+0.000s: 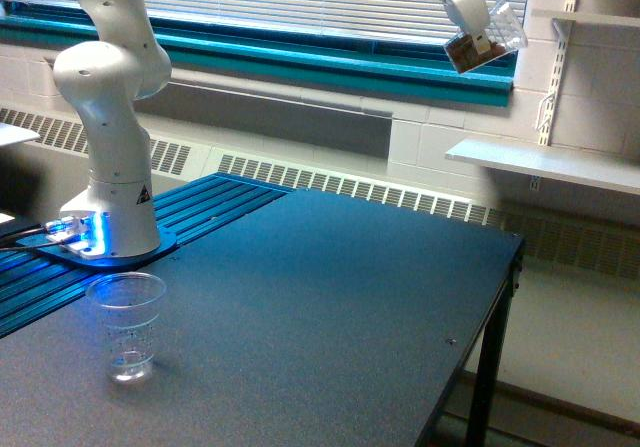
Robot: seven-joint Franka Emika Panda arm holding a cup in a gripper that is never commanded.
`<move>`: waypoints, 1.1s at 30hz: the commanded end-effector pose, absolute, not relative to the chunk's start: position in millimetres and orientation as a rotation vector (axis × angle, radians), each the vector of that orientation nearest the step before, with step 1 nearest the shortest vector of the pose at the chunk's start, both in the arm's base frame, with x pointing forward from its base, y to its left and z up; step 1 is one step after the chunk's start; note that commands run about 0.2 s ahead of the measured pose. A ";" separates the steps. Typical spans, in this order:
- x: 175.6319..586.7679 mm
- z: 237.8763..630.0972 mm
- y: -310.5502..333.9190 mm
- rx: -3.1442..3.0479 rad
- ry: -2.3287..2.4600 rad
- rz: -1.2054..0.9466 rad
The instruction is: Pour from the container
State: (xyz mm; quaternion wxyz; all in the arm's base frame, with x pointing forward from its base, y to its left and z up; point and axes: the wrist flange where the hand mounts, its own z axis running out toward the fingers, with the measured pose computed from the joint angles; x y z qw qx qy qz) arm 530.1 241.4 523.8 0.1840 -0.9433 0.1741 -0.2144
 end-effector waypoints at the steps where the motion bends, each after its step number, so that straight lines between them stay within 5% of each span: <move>1: 534.1 523.8 236.8 -2.663 0.507 -0.613; 33: 517.9 482.2 138.2 -2.728 0.826 -0.706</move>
